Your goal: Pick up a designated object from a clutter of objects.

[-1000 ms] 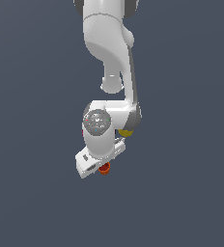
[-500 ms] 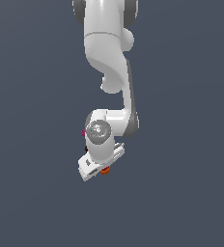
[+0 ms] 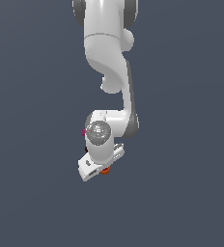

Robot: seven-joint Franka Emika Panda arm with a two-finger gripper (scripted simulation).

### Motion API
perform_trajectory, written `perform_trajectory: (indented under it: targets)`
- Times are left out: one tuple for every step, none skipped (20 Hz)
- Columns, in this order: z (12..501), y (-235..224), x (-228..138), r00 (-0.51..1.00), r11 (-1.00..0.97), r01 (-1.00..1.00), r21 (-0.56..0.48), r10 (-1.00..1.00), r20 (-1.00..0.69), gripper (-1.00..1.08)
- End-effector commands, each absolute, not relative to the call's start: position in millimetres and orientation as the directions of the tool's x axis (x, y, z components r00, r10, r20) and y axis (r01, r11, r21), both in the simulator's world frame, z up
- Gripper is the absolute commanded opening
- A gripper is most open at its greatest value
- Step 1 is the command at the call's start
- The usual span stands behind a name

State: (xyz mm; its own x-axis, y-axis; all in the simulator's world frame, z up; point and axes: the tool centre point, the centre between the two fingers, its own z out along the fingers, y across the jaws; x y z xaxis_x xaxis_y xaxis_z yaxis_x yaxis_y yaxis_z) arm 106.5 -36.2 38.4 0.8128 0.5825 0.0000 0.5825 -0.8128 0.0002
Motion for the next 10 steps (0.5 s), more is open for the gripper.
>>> perform_trajectory:
  targets:
    - [38.0,-35.8,106.5,0.813,-0.813,0.583,0.000,0.583,0.000,-1.00]
    - [38.0,-35.8,106.5,0.813,-0.813,0.583,0.000,0.583,0.000,-1.00]
    - [38.2,-35.9,106.6,0.813,-0.813,0.583,0.000,0.583,0.000,-1.00]
    - [38.4,-36.0,106.5,0.813,-0.813,0.583,0.000,0.583,0.000,-1.00]
    - [39.1,-36.2,106.3,0.813,-0.813,0.583,0.000,0.583,0.000,-1.00]
    - [40.3,-36.5,105.9,0.813,-0.813,0.583,0.000,0.583,0.000,-1.00]
    - [41.9,-37.0,105.4,0.813,-0.813,0.583,0.000,0.583,0.000,-1.00]
    - [44.0,-37.6,104.7,0.813,-0.813,0.583,0.000,0.583,0.000,-1.00]
    - [46.6,-38.3,103.9,0.813,-0.813,0.583,0.000,0.583,0.000,-1.00]
    - [49.7,-39.2,103.0,0.813,-0.813,0.583,0.000,0.583,0.000,-1.00]
